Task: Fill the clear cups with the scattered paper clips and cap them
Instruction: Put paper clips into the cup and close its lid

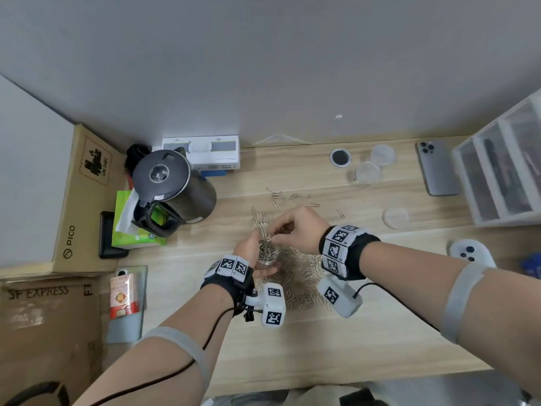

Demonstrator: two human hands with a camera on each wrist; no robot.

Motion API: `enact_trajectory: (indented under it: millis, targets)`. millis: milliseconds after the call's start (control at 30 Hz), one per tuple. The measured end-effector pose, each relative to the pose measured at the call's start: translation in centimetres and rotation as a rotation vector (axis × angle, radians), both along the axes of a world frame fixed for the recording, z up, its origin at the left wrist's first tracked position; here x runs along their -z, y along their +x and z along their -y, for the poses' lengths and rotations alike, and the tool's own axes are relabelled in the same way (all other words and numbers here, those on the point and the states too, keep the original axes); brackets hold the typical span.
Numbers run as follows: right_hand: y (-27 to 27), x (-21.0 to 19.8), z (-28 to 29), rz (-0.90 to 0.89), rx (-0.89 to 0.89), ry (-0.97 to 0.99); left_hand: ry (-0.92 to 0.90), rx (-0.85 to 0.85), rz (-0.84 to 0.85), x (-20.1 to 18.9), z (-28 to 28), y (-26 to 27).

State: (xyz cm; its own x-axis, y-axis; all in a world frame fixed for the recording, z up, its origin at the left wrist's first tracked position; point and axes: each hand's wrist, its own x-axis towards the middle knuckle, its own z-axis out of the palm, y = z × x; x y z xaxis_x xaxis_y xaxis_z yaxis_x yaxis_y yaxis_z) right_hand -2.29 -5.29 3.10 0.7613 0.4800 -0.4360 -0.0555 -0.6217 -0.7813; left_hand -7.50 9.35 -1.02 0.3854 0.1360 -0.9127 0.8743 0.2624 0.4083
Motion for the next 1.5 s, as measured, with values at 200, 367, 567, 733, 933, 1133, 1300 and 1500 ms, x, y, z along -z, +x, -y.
enact_trajectory:
  millis: [200, 367, 567, 733, 933, 1133, 1300, 1500]
  targets:
    - [-1.3, -1.1, -1.2, 0.090, -0.152, -0.123, -0.049, -0.066, 0.038, -0.4, 1.1, 0.1]
    - [-1.2, -1.5, -0.8, 0.048, -0.201, -0.090, -0.056, -0.100, 0.022, 0.0, 0.7, 0.2]
    - [-1.1, -2.0, -1.3, 0.130, -0.140, -0.122, -0.101, -0.160, 0.008, -1.4, 1.9, 1.0]
    - [-0.8, -2.7, -0.7, 0.197, -0.168, -0.125, -0.103, -0.119, 0.062, -1.2, 1.9, 1.1]
    - [-0.7, -2.3, 0.7, 0.200, -0.130, -0.048, -0.092, -0.013, 0.127, -1.0, 2.2, 0.8]
    - [-1.0, -1.4, 1.4, 0.216, -0.060, 0.039, -0.080, -0.016, 0.155, -0.7, 2.7, 0.5]
    - [-1.0, -1.3, 2.1, 0.247, -0.067, -0.048, -0.074, -0.041, 0.198, -0.4, 3.0, 0.3]
    - [-1.3, -1.2, 1.7, 0.210, -0.047, -0.060, -0.193, -0.051, 0.212, -0.8, 3.5, 0.4]
